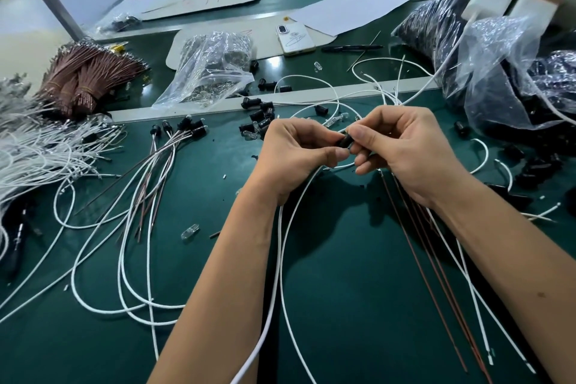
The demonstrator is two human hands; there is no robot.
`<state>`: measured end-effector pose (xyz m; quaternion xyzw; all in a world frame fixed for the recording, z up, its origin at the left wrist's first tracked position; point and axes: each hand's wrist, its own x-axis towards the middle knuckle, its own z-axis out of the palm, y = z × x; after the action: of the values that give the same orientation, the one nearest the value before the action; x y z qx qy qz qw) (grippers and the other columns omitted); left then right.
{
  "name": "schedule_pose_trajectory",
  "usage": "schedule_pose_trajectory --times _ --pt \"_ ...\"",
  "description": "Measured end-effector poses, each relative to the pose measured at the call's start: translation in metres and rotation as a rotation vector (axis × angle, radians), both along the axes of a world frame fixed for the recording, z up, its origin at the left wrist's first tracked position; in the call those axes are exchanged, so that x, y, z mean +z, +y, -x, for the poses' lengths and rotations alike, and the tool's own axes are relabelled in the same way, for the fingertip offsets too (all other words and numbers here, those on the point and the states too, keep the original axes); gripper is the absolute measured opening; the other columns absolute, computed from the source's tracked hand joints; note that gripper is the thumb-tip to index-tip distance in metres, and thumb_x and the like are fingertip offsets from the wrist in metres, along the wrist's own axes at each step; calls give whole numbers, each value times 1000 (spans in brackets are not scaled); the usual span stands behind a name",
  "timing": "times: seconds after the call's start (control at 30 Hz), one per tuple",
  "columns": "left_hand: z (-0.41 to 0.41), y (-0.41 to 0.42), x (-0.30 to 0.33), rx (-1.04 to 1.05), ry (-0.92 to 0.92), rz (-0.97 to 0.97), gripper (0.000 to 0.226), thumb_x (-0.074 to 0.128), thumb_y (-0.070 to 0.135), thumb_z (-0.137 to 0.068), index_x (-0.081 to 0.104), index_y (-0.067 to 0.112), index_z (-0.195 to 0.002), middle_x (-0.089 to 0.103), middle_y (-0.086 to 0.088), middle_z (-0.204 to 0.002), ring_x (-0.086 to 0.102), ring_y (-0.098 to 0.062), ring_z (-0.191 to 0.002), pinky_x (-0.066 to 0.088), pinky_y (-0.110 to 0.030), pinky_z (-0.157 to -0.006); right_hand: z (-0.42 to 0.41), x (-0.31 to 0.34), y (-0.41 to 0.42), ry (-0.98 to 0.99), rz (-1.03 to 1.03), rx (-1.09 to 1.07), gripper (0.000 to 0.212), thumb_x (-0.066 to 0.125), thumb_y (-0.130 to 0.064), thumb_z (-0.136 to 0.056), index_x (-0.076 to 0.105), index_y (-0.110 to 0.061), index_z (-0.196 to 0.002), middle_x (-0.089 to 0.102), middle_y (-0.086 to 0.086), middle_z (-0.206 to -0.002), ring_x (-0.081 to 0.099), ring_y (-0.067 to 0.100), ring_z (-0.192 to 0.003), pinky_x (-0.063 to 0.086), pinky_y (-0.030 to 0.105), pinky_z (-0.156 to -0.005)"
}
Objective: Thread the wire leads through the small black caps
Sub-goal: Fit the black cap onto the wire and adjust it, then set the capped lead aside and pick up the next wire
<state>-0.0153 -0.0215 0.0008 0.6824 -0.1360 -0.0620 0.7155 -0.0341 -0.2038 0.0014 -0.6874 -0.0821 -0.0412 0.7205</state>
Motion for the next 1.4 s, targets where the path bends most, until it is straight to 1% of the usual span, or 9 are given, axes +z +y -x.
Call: schedule_pose_trajectory --times 0.17,0.33,0.43,0.57,0.7,0.8,0.93,1.17,1.4 --pt "0 -11 9 100 -10 -7 18 84 -2 -76 71 8 -82 74 -8 -70 66 -15 -58 52 -22 -61 1 3 5 41 -78 -7 19 75 -32 -88 77 -16 -79 67 2 -67 56 12 -53 49 23 -44" --pt "5 -8 22 105 38 -18 23 83 1 -79 61 7 -85 72 -5 -66 65 -14 -55 47 -16 -53 2 12 11 77 -109 -17 12 81 -32 -76 78 -21 -79 71 0 -71 53 10 -57 37 21 -41" --pt "11 2 37 20 133 -110 11 78 11 -86 68 8 -82 74 -7 -71 61 -9 -50 42 -14 -46 -9 24 16 171 -258 -44 10 73 -25 -90 72 -18 -84 68 -1 -75 58 10 -62 40 20 -42" --pt "15 36 66 -94 214 -169 17 72 21 -90 75 5 -86 69 -2 -64 51 -5 -42 37 -12 -40 -34 51 16 320 -455 -90 22 51 -25 -108 64 -8 -103 76 4 -87 61 7 -60 40 16 -44" --pt "24 94 98 -83 214 -275 26 70 34 -81 77 8 -81 61 0 -57 44 -3 -38 31 -12 -33 -60 66 38 486 -615 -18 42 35 -27 -114 63 -2 -97 63 -1 -63 50 1 -43 36 15 -36" --pt "36 142 106 42 218 -425 30 69 35 -76 75 6 -77 59 -2 -54 38 -3 -34 28 -13 -32 -76 65 77 489 -650 -46 31 39 -22 -113 58 2 -109 63 5 -65 53 3 -40 41 13 -38" --pt "59 202 104 153 319 -615 34 68 34 -75 75 0 -77 60 -6 -53 38 -6 -33 27 -13 -33 -90 51 135 484 -538 -109 24 51 -15 -109 58 7 -115 66 15 -85 59 8 -44 47 14 -42" --pt "79 271 90 281 538 -1126 22 76 37 -87 82 23 -72 75 0 -68 60 -12 -57 38 -19 -48 -99 40 208 485 -172 -23 21 73 -9 -95 68 3 -111 66 10 -75 61 12 -47 52 20 -44" --pt "70 267 72 476 524 -1235 16 85 39 -79 79 24 -80 75 4 -69 72 -14 -72 43 -21 -56 -107 46 219 546 -12 132 18 59 3 -101 61 8 -118 71 25 -95 76 26 -63 59 25 -51"
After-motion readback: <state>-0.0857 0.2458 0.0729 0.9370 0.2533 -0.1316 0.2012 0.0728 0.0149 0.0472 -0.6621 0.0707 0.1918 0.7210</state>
